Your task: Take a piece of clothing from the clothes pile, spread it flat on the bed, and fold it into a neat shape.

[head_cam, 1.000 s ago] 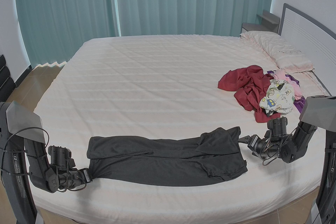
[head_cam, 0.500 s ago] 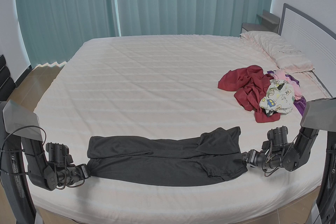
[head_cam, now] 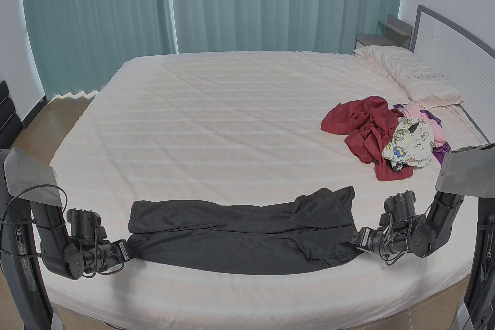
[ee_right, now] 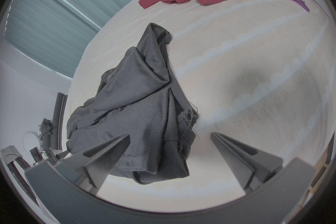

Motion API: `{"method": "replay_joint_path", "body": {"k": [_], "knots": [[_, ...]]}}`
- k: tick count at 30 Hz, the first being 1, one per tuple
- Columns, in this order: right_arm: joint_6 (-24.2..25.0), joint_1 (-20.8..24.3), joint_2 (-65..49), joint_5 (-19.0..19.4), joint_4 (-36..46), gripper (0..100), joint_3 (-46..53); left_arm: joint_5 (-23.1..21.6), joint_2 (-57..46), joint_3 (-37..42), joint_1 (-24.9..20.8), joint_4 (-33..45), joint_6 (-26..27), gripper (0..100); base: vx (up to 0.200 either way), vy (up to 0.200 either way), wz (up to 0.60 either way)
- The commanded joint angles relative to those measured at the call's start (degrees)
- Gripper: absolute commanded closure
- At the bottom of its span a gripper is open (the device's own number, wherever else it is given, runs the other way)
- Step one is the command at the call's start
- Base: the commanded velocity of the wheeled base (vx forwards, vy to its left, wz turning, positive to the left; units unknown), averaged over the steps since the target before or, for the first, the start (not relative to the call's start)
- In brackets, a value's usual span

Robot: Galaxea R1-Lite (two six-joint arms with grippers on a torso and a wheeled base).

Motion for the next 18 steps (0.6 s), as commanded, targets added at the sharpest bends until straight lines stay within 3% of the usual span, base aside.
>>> {"method": "replay_joint_path", "body": {"k": [1,13,18], "knots": [[0.1,1.6,1.9,-1.7,-0.3,100,-0.8,0.0,0.0,0.0,0.0,0.0,-0.1,100,0.0,0.0,0.0],[0.1,0.6,0.1,-1.9,0.9,100,-0.1,0.2,-2.6,1.3,0.1,0.9,0.0,100,0.0,0.0,0.0],[-0.4,-0.7,-3.2,-1.0,7.8,100,-0.8,0.2,-5.8,0.8,0.0,8.0,0.6,100,0.0,0.0,0.0]]}}
